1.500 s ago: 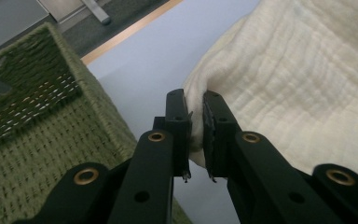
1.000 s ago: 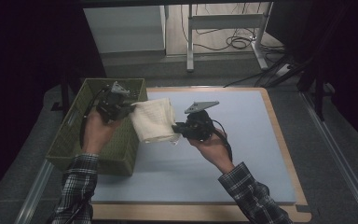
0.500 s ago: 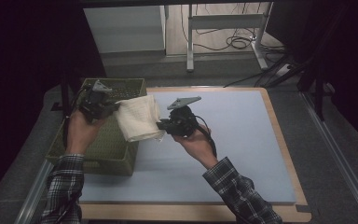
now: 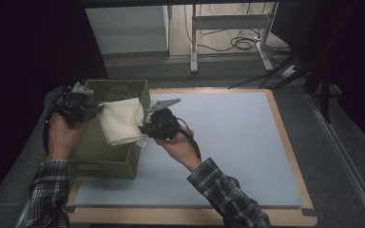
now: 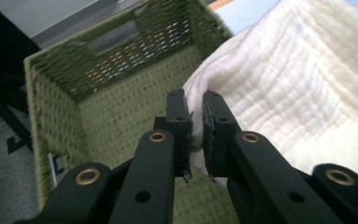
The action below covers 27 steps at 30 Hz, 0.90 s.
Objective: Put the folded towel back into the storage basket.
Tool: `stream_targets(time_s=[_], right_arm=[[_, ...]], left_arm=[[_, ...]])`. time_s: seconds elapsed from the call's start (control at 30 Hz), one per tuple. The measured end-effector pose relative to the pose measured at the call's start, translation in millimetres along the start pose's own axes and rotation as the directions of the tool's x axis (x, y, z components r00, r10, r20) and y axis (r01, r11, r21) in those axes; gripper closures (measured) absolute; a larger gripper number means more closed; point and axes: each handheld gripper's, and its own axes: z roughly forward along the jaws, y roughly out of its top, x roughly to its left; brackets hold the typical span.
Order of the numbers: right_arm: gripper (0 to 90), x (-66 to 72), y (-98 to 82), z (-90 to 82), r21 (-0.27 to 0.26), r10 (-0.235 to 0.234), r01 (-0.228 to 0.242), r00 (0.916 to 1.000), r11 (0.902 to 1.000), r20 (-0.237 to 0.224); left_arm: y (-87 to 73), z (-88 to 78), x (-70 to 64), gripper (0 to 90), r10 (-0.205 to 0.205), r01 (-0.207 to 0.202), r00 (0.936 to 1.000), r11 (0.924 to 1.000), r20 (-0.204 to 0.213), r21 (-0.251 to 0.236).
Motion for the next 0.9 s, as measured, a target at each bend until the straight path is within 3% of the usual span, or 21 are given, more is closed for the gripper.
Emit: stream_targets(time_s=[0.3,0.6,0.9], right_arm=[[80.2,18.6,2.6,35.1,0.037,-0.009,0.011,0.9993,0.9992,-0.036],[79.9,37.1,0.3,66.4,0.088,-0.007,0.013,0.9976,0.996,-0.068],[79.9,47.8,-0.9,88.5,0.151,0.009,0.001,0.9978,0.9885,-0.065]], left_arm=[[-22.2,6.1,16.7,82.6,-0.011,0.013,0.9996,0.9984,-0.024,0.055],[-36.7,24.1,21.0,82.4,0.003,0.0,0.9994,0.9945,-0.036,0.104],[-45.6,38.2,24.1,82.0,0.025,-0.019,0.9985,0.9906,-0.049,0.136]])
